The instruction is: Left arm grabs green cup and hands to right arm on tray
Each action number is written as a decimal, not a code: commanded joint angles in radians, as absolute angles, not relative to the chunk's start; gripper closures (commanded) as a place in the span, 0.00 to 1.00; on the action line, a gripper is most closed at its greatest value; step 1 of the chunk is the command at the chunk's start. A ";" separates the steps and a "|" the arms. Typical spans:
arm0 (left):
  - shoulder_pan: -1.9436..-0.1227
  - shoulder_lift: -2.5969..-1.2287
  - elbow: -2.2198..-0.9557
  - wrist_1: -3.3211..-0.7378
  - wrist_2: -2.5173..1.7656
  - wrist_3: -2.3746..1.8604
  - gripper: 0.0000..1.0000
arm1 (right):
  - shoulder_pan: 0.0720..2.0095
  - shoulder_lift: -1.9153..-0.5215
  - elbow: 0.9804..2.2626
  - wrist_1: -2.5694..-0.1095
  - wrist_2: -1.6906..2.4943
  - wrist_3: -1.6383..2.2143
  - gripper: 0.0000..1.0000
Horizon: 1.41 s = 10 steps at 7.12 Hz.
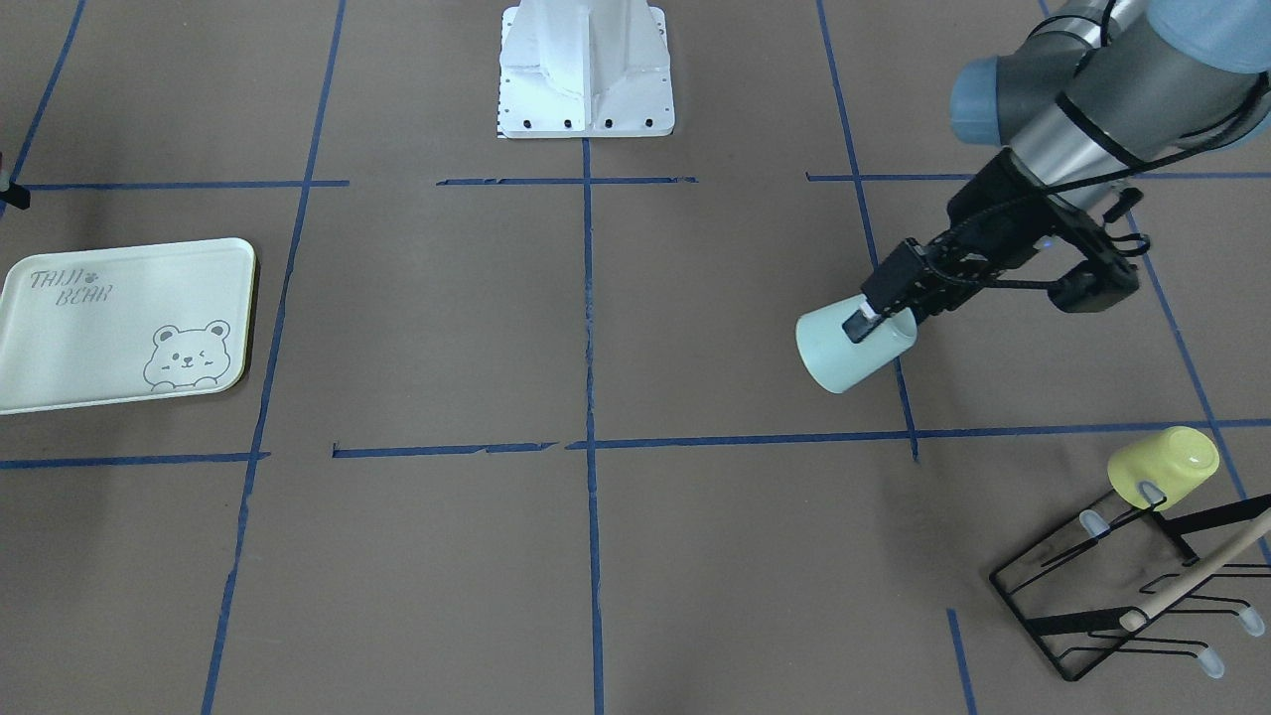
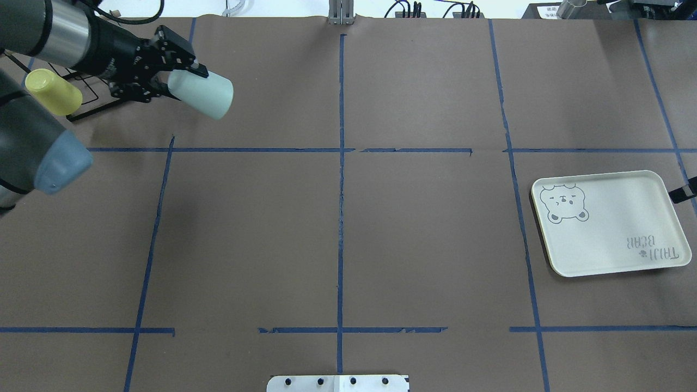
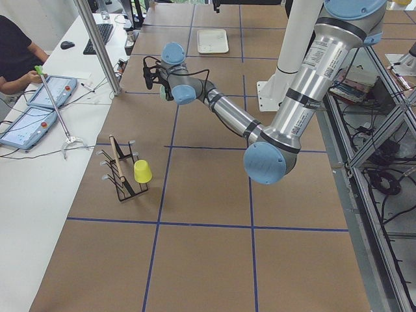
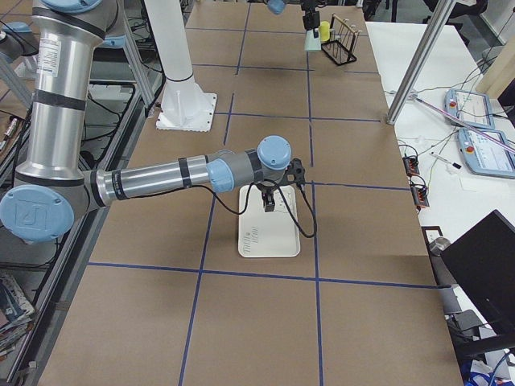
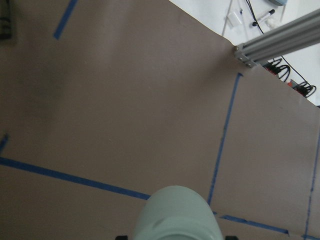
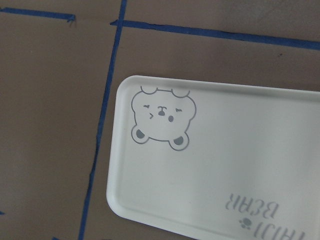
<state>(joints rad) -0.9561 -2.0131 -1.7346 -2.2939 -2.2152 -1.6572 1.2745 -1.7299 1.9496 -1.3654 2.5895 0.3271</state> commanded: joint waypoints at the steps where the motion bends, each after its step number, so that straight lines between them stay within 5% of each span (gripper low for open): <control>1: -0.771 -2.026 -1.729 -2.538 -1.976 -1.869 0.92 | 1.171 -1.636 1.936 -1.153 2.545 0.687 0.01; 4: -0.596 -2.037 -1.721 -2.834 -1.713 -2.068 0.92 | 1.027 -1.539 1.878 -0.727 2.413 1.274 0.01; 7: -0.545 -2.080 -1.565 -3.159 -1.672 -2.212 0.94 | 0.971 -1.434 1.852 -0.476 2.411 1.684 0.01; 10: -0.535 -2.144 -1.548 -3.174 -1.741 -2.302 0.95 | 0.918 -1.349 1.851 -0.293 2.408 1.888 0.01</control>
<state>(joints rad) -0.5378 -2.1191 -1.5529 -3.1676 -1.7188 -2.2447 0.9420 -1.3921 1.8512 -0.3519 2.4100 1.8192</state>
